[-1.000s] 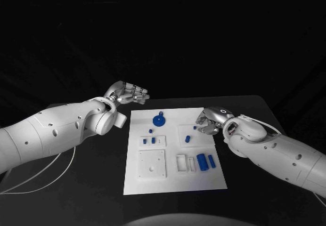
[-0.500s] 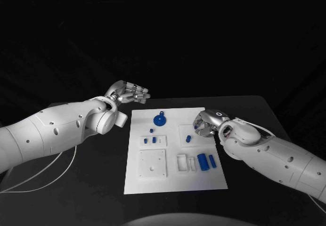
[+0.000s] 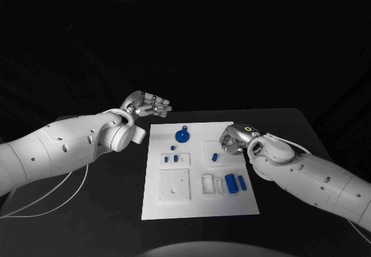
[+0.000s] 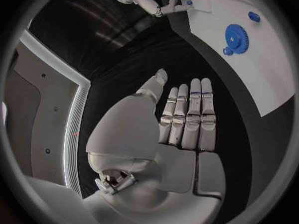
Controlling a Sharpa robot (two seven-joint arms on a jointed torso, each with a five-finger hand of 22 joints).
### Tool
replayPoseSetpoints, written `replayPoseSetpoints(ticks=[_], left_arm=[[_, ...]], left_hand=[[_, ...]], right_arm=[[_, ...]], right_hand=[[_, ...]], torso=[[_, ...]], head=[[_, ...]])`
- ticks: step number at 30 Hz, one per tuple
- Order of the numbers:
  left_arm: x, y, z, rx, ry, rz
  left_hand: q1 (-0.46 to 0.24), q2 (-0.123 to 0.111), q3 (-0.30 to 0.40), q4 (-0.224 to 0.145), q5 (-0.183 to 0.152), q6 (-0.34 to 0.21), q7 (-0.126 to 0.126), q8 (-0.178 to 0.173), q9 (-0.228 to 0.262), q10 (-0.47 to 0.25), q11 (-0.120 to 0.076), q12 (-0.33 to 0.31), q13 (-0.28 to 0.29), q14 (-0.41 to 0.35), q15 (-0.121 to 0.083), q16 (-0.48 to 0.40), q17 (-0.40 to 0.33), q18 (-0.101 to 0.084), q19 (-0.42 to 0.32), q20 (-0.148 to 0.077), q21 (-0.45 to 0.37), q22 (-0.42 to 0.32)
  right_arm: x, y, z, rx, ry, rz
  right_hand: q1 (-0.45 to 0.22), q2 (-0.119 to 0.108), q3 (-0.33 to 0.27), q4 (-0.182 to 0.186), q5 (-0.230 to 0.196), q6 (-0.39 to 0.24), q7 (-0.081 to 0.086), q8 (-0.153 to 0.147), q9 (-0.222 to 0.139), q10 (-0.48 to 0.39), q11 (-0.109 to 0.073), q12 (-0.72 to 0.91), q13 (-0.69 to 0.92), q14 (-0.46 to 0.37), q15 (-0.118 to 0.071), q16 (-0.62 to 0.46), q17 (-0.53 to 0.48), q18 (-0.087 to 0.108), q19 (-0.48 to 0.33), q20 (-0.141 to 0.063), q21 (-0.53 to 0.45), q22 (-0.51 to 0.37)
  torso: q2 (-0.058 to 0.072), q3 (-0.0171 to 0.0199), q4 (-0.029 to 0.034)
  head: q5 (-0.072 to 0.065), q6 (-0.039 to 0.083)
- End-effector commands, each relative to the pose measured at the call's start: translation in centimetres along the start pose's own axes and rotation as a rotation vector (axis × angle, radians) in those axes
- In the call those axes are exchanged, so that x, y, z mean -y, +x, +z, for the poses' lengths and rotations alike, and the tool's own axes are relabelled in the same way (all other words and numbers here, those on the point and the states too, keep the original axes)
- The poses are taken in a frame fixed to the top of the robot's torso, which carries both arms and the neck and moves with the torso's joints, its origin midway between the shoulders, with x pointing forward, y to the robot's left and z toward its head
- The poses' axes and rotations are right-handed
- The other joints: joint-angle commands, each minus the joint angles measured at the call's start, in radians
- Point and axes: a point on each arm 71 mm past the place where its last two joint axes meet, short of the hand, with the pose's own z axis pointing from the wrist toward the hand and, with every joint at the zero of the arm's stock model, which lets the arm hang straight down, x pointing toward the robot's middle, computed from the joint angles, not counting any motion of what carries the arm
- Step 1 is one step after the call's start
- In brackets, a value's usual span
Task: Assemble the parts on the task board
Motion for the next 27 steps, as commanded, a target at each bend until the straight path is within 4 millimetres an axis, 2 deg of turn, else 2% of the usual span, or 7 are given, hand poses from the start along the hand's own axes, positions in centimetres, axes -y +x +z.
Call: replayPoseSetpoints(ticks=[1,4,9,14,27], left_arm=[[0.2,0.2,0.1,-0.012,0.006,-0.012],[0.2,0.2,0.1,-0.011,0.004,-0.012],[0.1,0.2,0.1,-0.012,0.002,-0.012],[0.1,0.1,0.1,-0.011,-0.001,-0.011],[-0.1,-0.3,0.1,-0.003,-0.005,-0.008]], left_hand=[[-0.004,0.008,-0.006,-0.002,-0.001,-0.005,0.001,-0.003,0.0,-0.006,0.002,0.0,-0.001,-0.003,0.0,-0.005,0.002,-0.002,0.005,0.0,0.004,-0.001],[-0.004,0.009,-0.007,-0.002,-0.003,-0.005,0.0,-0.003,0.0,-0.006,0.002,0.001,-0.001,-0.002,0.0,-0.005,0.002,-0.002,0.007,-0.001,0.005,-0.003],[-0.004,0.009,-0.009,-0.002,-0.007,-0.004,0.0,-0.003,0.0,-0.007,0.003,0.0,-0.001,0.0,0.0,-0.005,0.003,-0.002,0.009,-0.001,0.006,-0.007],[-0.002,0.01,-0.009,-0.003,-0.007,-0.002,0.0,-0.003,0.0,-0.008,0.002,0.0,-0.001,0.001,-0.001,-0.005,0.003,-0.002,0.01,-0.001,0.006,-0.009],[0.0,0.011,-0.01,-0.005,-0.007,-0.001,0.0,-0.003,0.0,-0.009,0.003,0.001,-0.001,0.0,-0.001,-0.005,0.003,-0.002,0.01,-0.002,0.006,-0.012]], right_arm=[[-0.2,0.8,-0.1,-0.034,-0.005,-0.014],[-0.2,0.8,-0.1,-0.032,-0.002,-0.021],[-0.3,0.8,0.0,-0.03,0.007,-0.037],[-0.3,0.7,0.0,-0.02,0.019,-0.052],[-0.4,-0.5,-0.5,0.049,0.016,-0.042]], right_hand=[[-0.002,0.013,0.025,0.01,-0.022,0.011,-0.001,-0.003,0.0,0.014,-0.002,-0.003,0.0,-0.005,-0.005,0.008,0.002,-0.003,-0.001,-0.009,0.008,0.006],[0.007,0.031,0.056,0.011,-0.048,0.049,-0.01,0.001,0.004,0.06,-0.016,-0.002,0.002,-0.006,-0.014,0.011,0.003,-0.011,0.0,-0.017,0.013,0.016],[0.009,0.032,0.087,0.003,-0.055,0.082,-0.019,-0.001,0.008,0.098,-0.027,-0.002,0.003,-0.005,-0.022,0.012,0.003,-0.018,-0.008,-0.028,0.025,0.038],[0.012,0.033,0.108,-0.004,-0.087,0.092,-0.022,-0.001,0.01,0.108,-0.03,-0.002,0.003,-0.005,-0.024,0.013,0.003,-0.021,-0.013,-0.031,0.031,0.059],[0.018,0.029,0.11,0.0,-0.094,0.098,-0.024,-0.001,0.012,0.115,-0.032,-0.002,0.003,-0.003,-0.027,0.015,0.003,-0.022,-0.012,-0.034,0.025,0.087]], torso=[[0.0,-0.0002,-0.0003],[0.0,0.0003,-0.0001],[0.0,0.0003,-0.0005],[0.0,0.0005,-0.0009],[-0.001,0.0006,-0.0015]], head=[[0.0,-0.001],[0.0,-0.002],[0.001,-0.003],[0.001,-0.004],[0.005,-0.005]])
